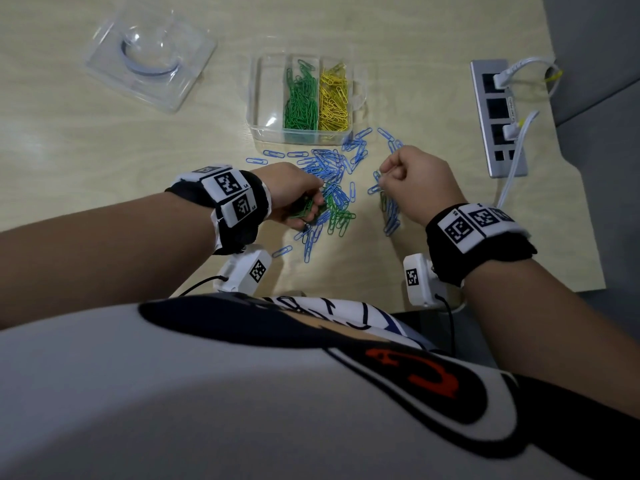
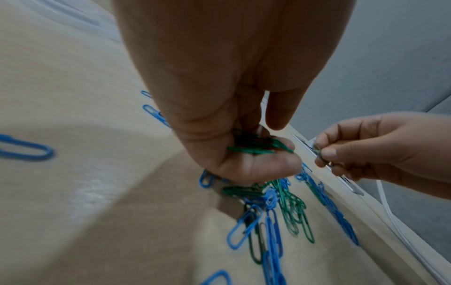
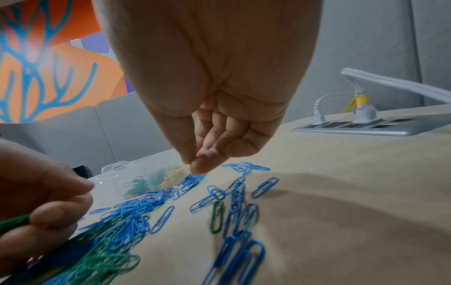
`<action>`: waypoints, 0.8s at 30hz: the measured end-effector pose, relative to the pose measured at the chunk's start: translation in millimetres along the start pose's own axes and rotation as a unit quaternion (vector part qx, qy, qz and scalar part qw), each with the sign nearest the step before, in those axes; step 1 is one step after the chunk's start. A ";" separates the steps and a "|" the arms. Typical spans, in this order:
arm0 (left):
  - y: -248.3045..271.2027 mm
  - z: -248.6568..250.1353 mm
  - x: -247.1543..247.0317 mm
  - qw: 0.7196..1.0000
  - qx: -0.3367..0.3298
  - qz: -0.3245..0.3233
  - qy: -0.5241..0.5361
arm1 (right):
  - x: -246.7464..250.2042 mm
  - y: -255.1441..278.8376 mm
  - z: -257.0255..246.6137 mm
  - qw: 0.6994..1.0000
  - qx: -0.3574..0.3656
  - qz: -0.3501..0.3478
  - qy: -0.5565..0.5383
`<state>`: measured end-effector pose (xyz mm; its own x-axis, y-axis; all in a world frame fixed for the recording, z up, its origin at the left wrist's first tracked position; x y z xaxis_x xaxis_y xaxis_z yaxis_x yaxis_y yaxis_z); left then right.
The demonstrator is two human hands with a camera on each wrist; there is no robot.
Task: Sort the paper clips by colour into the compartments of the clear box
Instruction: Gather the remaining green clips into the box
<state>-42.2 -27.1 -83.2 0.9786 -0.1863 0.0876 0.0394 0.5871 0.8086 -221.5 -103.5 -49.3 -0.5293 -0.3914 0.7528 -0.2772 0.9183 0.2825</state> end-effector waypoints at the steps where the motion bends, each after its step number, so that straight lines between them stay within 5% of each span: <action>1: 0.0 0.2 -0.2 1.000 -0.001 0.000 -0.002 | 2.0 -1.0 -2.4 1.000 0.007 0.018 -0.013; 9: 0.6 0.9 -1.1 1.000 -0.002 -0.011 0.000 | 2.9 -3.9 -8.5 1.000 0.014 0.015 -0.023; 17: 2.2 3.1 -18.1 0.993 0.007 -0.068 0.091 | -38.7 26.4 -53.7 0.975 0.069 -0.164 -0.131; 20: 2.8 4.1 -20.5 0.993 0.014 -0.080 0.088 | -27.2 23.3 -44.9 0.989 0.062 -0.083 -0.105; 22: 3.7 3.9 -19.3 0.994 0.023 -0.074 0.076 | -13.9 14.5 -27.4 1.000 0.016 0.004 0.012; 24: 4.6 3.5 -18.1 0.995 0.026 -0.068 0.071 | -13.0 9.4 -9.9 0.984 -0.040 0.000 0.173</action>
<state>-60.4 -23.8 -79.0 0.9836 -0.1467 -0.1046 0.1668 0.5225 0.8362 -209.3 -89.2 -50.5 -0.2202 -0.3612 0.9061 -0.2054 0.9252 0.3189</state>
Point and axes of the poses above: each hand's wrist, its own y-axis away from the middle knuckle, its own x-axis out of the back of the hand, z = x × y, the point moved 6 cm from there along -y, towards the middle knuckle, and after that the axes turned 1 degree about -y, right-handed, at the moved point
